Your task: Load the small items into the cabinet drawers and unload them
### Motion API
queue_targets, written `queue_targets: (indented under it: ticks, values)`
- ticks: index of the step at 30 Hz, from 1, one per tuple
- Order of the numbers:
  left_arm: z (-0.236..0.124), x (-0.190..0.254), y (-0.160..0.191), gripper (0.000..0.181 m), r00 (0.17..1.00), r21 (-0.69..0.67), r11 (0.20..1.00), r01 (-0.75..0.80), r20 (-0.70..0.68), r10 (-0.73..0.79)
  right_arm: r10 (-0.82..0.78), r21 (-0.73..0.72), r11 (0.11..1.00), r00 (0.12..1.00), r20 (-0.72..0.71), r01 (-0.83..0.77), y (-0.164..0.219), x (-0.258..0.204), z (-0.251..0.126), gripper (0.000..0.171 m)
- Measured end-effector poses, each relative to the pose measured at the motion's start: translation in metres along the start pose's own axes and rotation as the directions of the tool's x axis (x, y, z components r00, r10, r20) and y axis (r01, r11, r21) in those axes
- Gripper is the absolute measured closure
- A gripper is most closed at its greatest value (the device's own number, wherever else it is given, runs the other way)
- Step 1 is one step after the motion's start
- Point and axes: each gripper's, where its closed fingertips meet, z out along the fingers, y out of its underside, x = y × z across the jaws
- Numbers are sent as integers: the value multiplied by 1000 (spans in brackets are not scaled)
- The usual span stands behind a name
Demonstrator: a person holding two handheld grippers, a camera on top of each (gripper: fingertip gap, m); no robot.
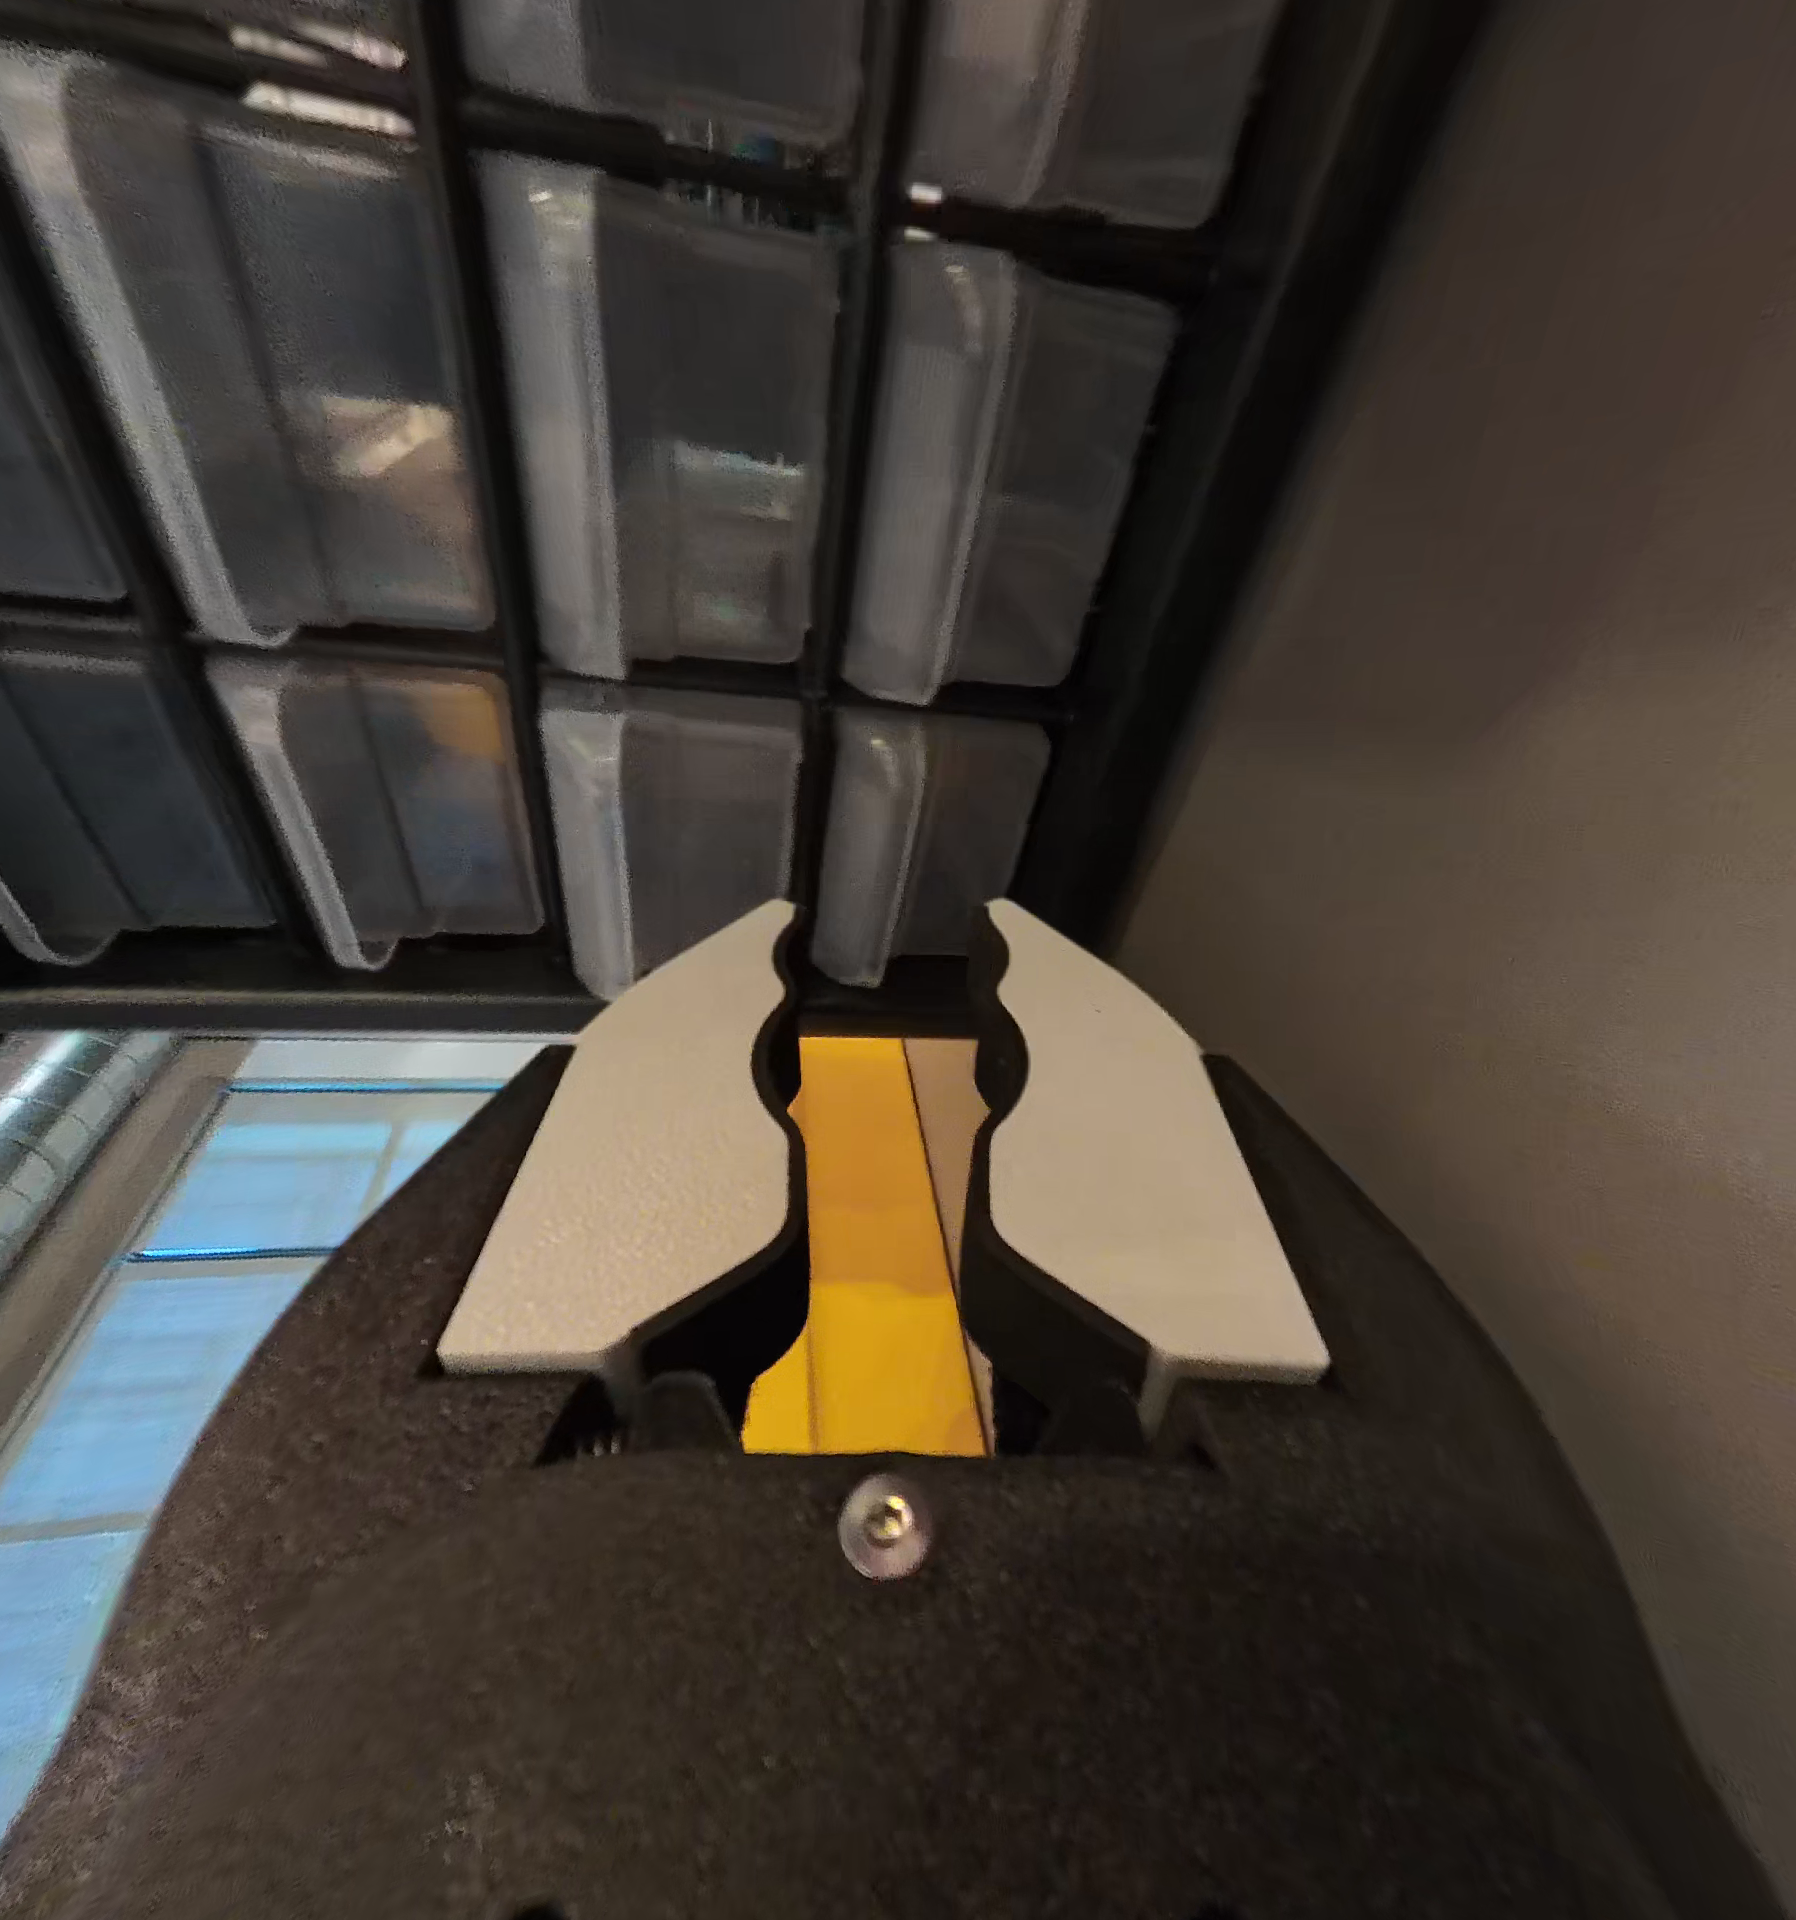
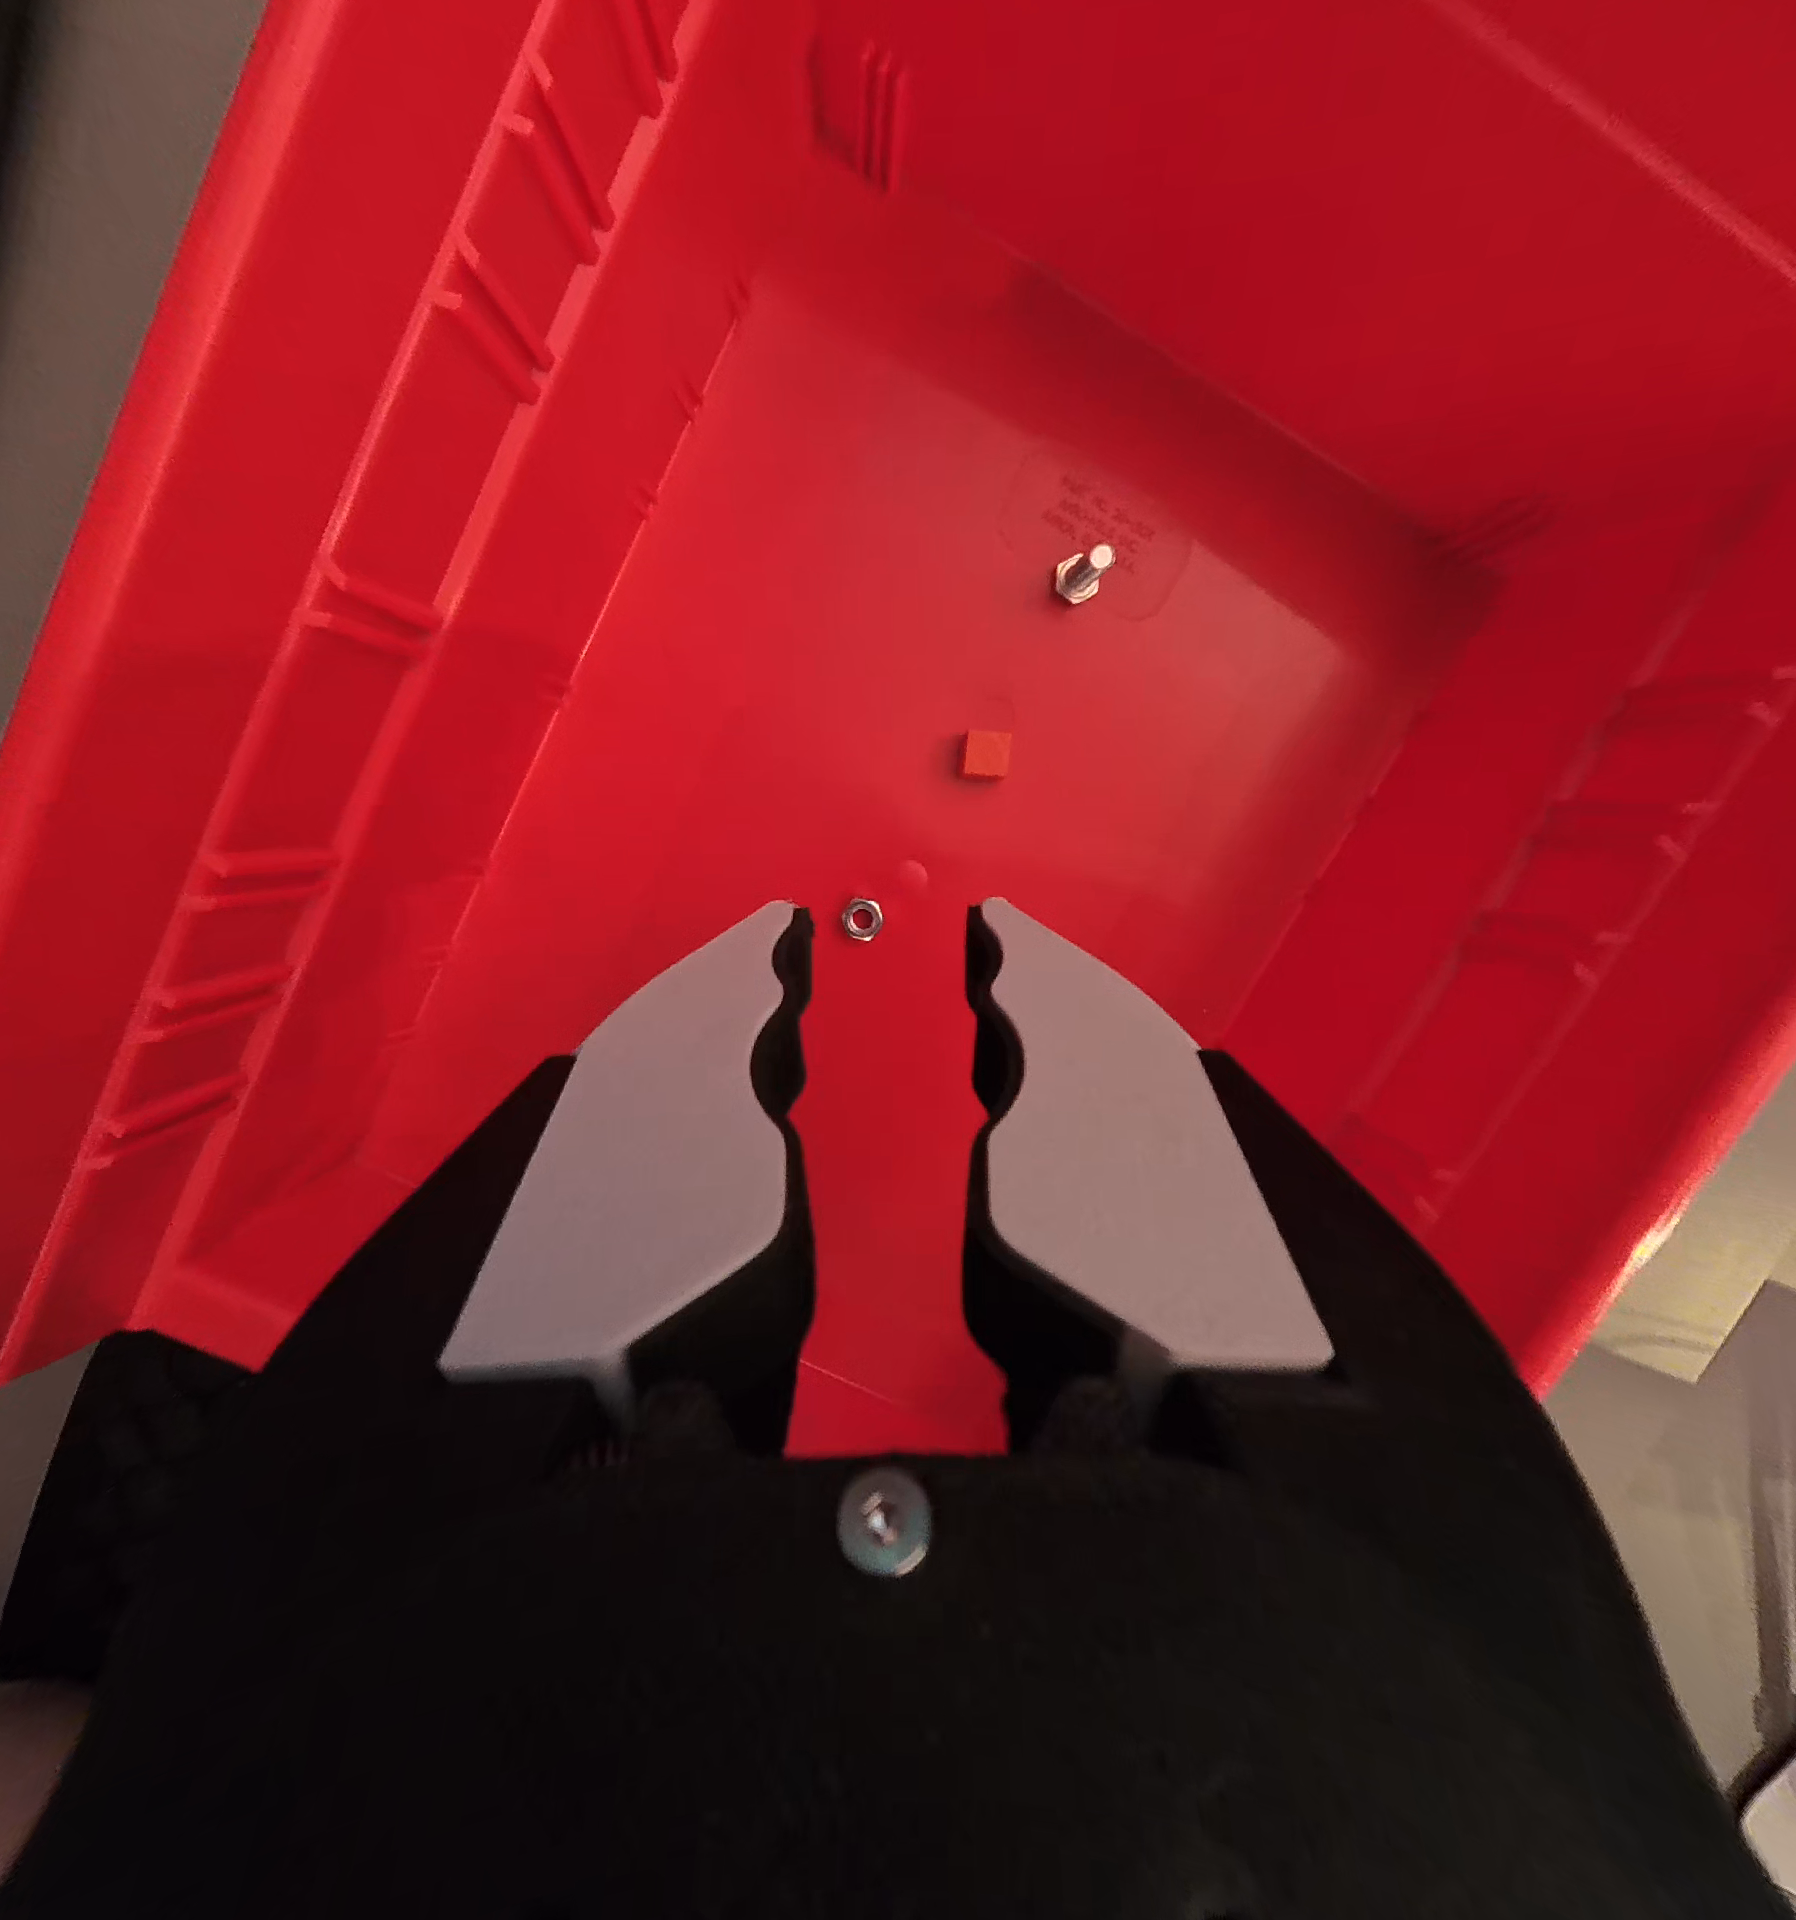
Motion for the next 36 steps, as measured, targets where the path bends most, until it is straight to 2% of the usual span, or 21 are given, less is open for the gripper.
queue_targets:
  ticks: [3,5,9,11,18,23,26,28,30,32,34,36]
  values:
    - [3,-5,0,152,995,-3,998,-64,75,64,-1,-4,1000,1000,-4,1,1,0,0,142]
    - [7,-12,-1,152,993,-3,999,-44,109,44,-11,-11,1000,1000,-8,10,2,-1,0,142]
    - [12,-11,0,160,992,-2,999,-48,116,48,-27,-2,1000,999,-21,27,-1,-3,-6,142]
    - [13,-6,1,170,994,1,998,-60,96,59,-38,22,999,999,-24,38,-6,-6,-12,142]
    - [-6,-3,4,170,996,8,998,-62,70,61,-128,69,989,991,-41,130,-19,-42,-55,144]
    - [-35,1,6,170,998,44,998,-48,46,46,-373,147,917,928,-7,370,-39,-113,-87,147]
    - [-46,2,8,169,999,60,998,-35,40,33,-551,214,818,834,20,535,-58,-173,-97,147]
    - [-52,3,8,169,999,76,997,-20,31,18,-673,278,720,738,54,636,-72,-223,-97,147]
    - [-57,4,8,169,1000,86,996,-10,24,8,-757,353,634,646,99,689,-85,-278,-92,147]
    - [-61,5,9,169,1000,97,995,-2,18,0,-791,406,599,589,167,690,-95,-331,-81,148]
    - [-64,7,13,169,1000,99,995,-2,17,1,-802,394,590,569,183,705,-103,-368,-58,148]
    - [-64,6,15,169,1000,98,995,1,13,-2,-818,322,572,553,156,755,-109,-390,-32,148]
